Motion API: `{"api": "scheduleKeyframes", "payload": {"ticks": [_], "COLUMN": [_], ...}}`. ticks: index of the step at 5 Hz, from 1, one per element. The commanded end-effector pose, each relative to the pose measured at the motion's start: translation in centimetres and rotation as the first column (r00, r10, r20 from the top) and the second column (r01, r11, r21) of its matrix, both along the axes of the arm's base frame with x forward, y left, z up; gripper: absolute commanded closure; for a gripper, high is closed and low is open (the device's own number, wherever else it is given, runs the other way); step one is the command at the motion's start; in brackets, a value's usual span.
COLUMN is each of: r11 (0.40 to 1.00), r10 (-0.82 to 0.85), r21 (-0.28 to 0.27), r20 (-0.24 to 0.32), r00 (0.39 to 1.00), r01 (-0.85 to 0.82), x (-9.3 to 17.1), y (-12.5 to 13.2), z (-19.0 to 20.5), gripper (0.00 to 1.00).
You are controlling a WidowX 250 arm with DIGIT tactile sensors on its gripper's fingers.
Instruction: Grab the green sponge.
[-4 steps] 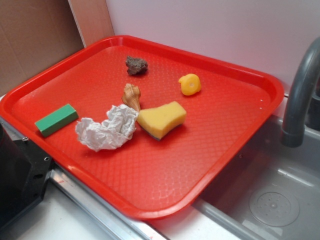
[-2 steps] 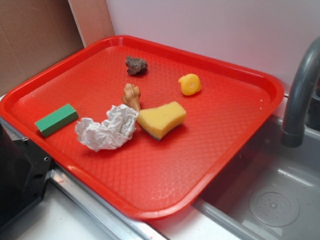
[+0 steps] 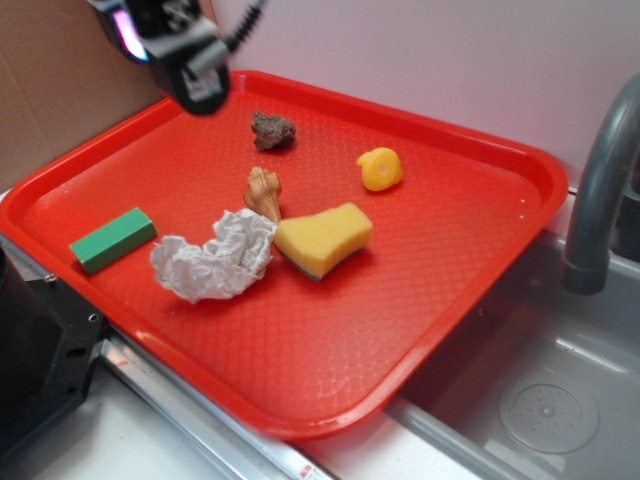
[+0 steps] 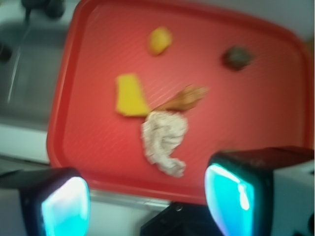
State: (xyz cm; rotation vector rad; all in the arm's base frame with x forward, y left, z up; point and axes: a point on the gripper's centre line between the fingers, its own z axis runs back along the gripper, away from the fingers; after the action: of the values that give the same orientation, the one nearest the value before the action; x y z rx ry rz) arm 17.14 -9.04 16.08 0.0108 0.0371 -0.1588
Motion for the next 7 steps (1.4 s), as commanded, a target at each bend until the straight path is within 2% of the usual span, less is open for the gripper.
{"api": "scheduleKeyframes", "payload": {"ticks": [1, 2, 3, 4, 5, 6, 7], "r11": [0.979, 0.977, 0.978, 0.979, 0.994, 0.995, 0.991], "r10": [0.202, 0.208, 0.202, 0.206, 0.080, -0.029, -0.078], "r21": [-0.029, 0.016, 0.023, -0.025, -0.089, -0.092, -0.097], "r20": [0.146, 0.164, 0.154, 0.141, 0.133, 0.137, 0.125], "r00": [0.969, 0.964, 0.967, 0.968, 0.988, 0.990, 0.989], "r01": [-0.200, -0.213, -0.207, -0.204, -0.069, 0.042, 0.090], "x": [2.7, 3.1, 4.3, 5.6, 6.2, 4.7, 4.4], "y": [-2.4, -1.1, 0.6, 1.3, -2.0, -5.1, -6.3], "z": [-5.5, -7.7, -9.6, -11.3, -12.5, -12.7, -12.0], "gripper": [0.00, 0.00, 0.00, 0.00, 0.00, 0.00, 0.00]}}
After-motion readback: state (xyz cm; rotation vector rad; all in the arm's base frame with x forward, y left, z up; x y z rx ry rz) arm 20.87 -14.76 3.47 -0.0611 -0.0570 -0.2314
